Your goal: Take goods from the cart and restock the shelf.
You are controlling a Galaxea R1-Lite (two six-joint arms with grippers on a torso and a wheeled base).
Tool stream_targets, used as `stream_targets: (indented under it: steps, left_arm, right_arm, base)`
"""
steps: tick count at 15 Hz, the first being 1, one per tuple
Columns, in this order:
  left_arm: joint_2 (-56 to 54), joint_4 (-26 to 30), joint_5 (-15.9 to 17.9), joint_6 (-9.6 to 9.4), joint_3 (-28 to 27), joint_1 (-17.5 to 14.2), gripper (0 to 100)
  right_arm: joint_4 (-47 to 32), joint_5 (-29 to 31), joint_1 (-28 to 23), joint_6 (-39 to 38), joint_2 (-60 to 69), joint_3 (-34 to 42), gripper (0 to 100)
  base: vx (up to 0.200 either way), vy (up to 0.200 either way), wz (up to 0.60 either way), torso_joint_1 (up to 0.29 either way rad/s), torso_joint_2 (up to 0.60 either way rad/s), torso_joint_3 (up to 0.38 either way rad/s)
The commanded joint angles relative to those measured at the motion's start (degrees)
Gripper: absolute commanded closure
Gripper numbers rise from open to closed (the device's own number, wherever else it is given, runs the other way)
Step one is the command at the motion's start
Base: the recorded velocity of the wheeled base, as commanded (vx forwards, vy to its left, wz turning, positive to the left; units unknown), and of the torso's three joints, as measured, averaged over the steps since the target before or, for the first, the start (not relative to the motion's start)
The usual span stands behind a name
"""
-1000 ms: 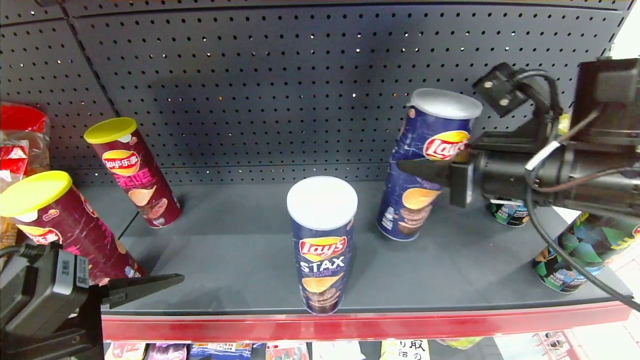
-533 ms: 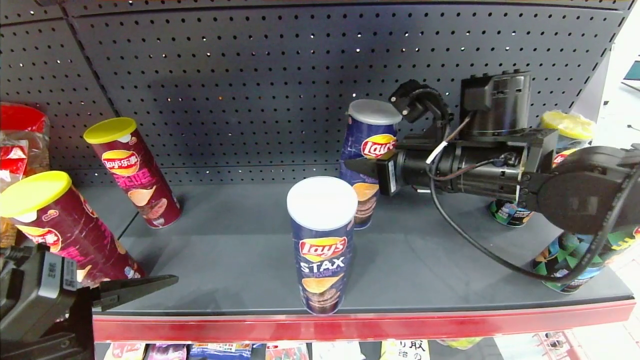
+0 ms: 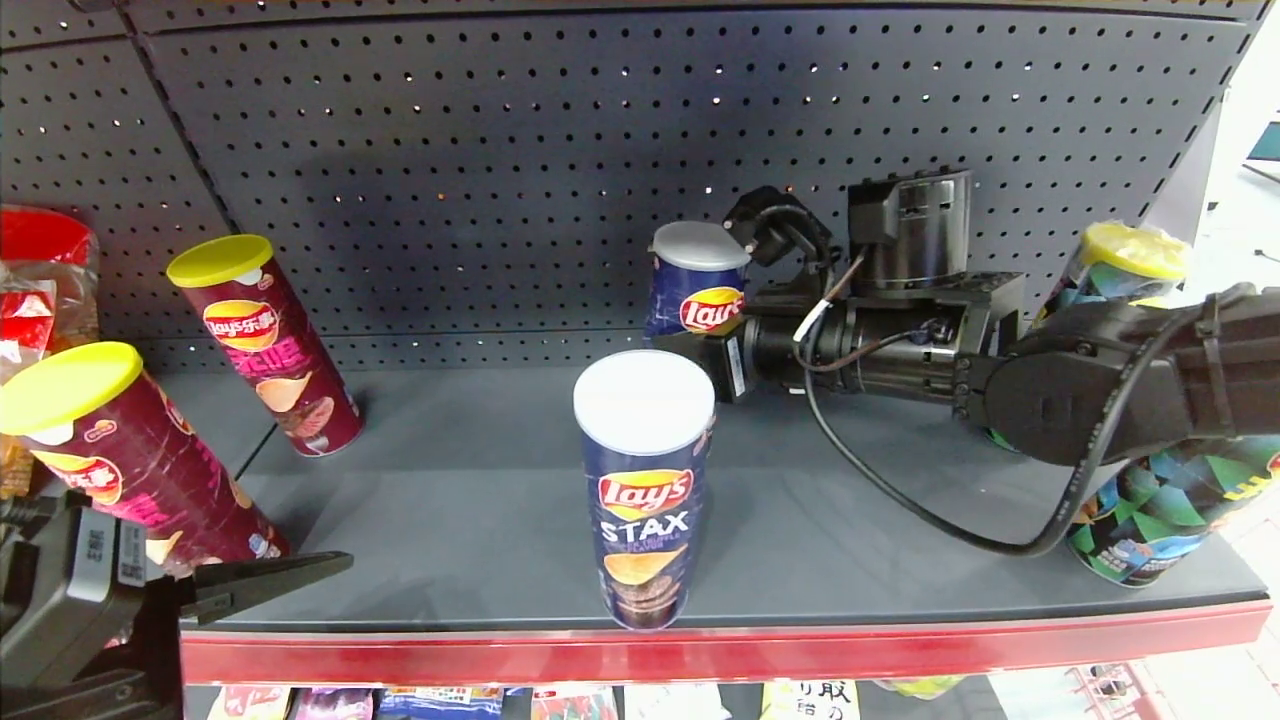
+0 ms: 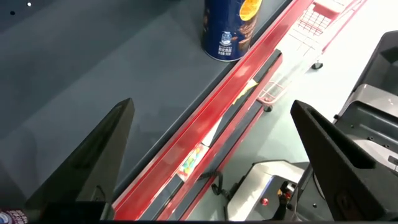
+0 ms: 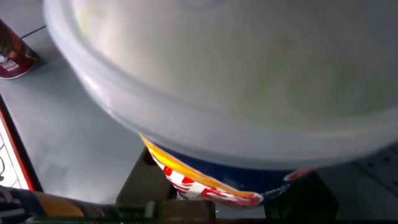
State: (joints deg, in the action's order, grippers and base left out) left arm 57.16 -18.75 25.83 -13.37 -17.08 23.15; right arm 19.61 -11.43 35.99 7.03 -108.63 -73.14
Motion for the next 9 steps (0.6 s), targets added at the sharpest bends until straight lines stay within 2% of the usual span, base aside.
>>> stream_targets:
  steps: [1,9]
  left_arm:
    - [-0.1,-0.1,0.0,0.01,0.0,0.0,0]
    - [-1.1,1.2,0.0,0.01,0.1,0.0,0]
  right_arm:
    - [0.1,0.0,0.3,0.1,-0.9,-0.4,100]
    - [0.0,0.0,0.3,0.3,-1.1,-0.2,100]
  base:
    - [0.0,0.0,0.0,0.0,0.0,0.0]
    - [0.0,0.0,0.0,0.0,0.0,0.0]
